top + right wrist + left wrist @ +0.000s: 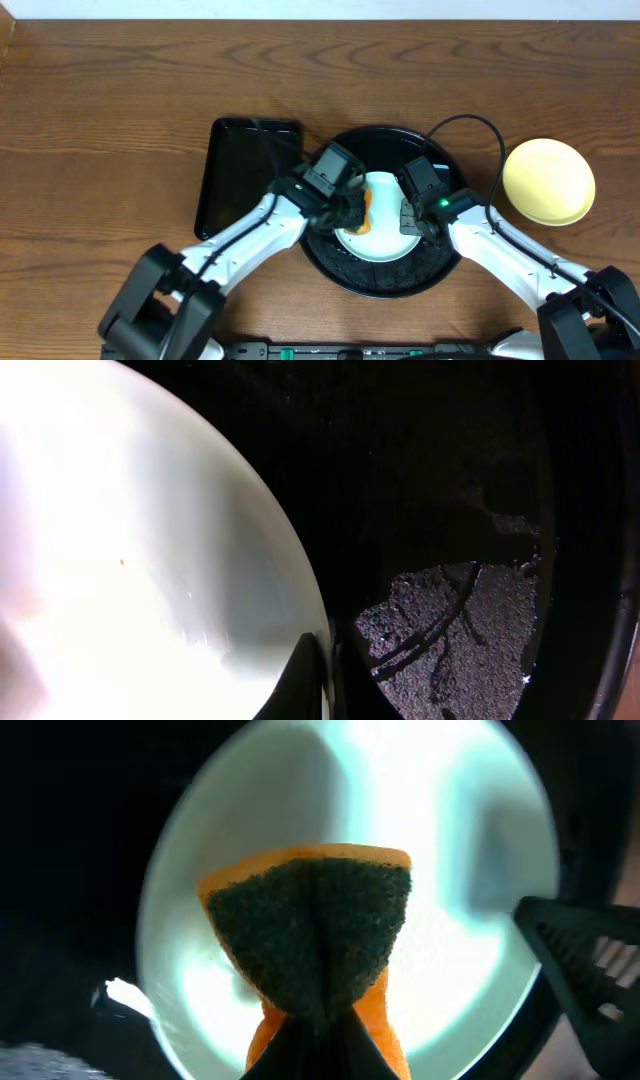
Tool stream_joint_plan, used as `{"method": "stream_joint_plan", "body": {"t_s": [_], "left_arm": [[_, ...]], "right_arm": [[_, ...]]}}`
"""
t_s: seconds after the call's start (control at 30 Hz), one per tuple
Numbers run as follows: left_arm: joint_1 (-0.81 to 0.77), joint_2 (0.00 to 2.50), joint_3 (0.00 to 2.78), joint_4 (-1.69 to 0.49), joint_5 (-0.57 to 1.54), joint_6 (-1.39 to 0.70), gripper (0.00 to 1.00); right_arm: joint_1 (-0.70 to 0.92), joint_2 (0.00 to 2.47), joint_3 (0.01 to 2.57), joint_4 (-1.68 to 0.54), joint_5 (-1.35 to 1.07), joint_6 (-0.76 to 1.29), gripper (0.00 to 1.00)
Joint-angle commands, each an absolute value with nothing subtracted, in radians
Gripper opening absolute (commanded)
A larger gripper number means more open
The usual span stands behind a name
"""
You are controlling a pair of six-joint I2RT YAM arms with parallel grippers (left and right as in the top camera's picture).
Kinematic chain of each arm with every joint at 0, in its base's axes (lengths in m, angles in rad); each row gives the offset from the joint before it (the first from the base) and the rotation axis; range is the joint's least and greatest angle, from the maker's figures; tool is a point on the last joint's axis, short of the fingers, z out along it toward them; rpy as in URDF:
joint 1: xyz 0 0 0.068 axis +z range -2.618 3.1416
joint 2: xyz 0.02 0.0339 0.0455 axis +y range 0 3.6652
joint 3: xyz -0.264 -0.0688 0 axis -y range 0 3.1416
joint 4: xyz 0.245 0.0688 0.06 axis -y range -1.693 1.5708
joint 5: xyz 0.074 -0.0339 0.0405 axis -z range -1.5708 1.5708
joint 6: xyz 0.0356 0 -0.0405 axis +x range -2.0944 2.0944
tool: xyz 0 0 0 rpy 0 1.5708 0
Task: Clean dirty plates on tray and stack at the side
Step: 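Scrub the pale green plate again with the sponge in the left gripper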
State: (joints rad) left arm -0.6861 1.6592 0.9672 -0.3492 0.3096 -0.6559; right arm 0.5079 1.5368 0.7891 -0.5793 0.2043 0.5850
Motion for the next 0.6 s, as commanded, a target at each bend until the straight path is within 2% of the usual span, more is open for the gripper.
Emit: {"method": "stream_joint_plan", "body": {"t_s": [0.0,0.17,0.47,0.57], "left_arm": [[-0.718,1.694,0.967,-0.346,0.299,-0.731,0.07],[-0.763,1.743,0.967,-0.346,0.259,-0.731,0.07],[-0.745,1.758,0.968,-0.395,-0.201,-0.716,0.07],[-0.708,1.746,0.978,-0.379,-0.209,-0.68,0.08]], "right_arm": [[0.503,1.544,0.781,-0.577,0.205,0.598,0.01],[0.503,1.544,0.781,-0.572,0.205,0.598,0.01],[0.503,1.544,0.781,-0.573,0.201,0.598,0.01],[0.503,1.544,0.781,-0.579,0.2,0.598,0.01]]}}
